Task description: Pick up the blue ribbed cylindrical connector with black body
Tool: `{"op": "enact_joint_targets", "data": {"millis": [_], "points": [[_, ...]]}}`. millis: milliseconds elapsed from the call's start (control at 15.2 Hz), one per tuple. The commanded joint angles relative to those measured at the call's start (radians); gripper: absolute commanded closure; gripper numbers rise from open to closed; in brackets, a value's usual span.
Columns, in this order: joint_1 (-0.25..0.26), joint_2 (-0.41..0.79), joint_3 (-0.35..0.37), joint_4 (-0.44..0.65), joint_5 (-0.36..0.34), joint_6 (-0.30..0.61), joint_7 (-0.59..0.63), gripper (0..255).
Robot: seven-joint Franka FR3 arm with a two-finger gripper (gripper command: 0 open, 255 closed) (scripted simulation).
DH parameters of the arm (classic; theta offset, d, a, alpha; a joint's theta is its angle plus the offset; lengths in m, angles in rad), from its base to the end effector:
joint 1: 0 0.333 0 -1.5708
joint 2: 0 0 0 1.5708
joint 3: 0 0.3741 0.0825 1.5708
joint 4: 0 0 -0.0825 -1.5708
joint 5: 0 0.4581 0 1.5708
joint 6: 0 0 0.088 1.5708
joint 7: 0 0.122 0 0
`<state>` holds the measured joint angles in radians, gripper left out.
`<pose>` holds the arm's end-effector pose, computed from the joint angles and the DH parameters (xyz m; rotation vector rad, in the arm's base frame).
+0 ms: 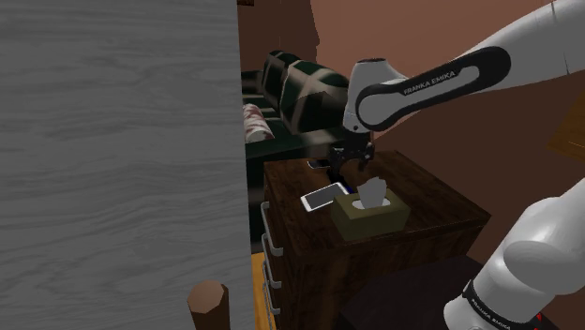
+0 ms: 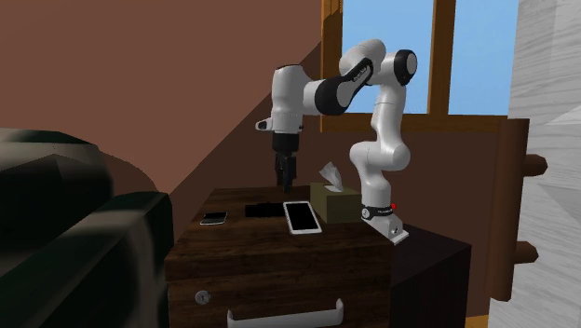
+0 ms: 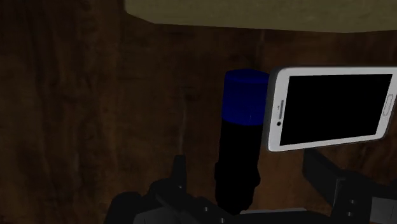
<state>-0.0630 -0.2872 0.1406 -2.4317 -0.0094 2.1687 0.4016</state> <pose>0.4924 0.0382 0.4146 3.0594 -0.5001 0.0496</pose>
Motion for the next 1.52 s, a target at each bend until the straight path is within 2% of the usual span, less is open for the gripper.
{"op": "enact_joint_targets", "data": {"millis": [0,528,660,726,1320,1452], "points": [[-0.012,0.091,0.003,0.031,-0.01,0.056,0.034,0],[-0.015,0.162,0.007,-0.013,-0.025,0.17,0.051,0],[-0.015,0.162,0.007,-0.013,-0.025,0.17,0.051,0],[-0.015,0.162,0.006,-0.014,-0.025,0.171,0.051,255],[-0.015,0.162,0.007,-0.013,-0.025,0.17,0.051,255],[-0.014,0.144,0.006,-0.002,-0.021,0.142,0.047,255]]}}
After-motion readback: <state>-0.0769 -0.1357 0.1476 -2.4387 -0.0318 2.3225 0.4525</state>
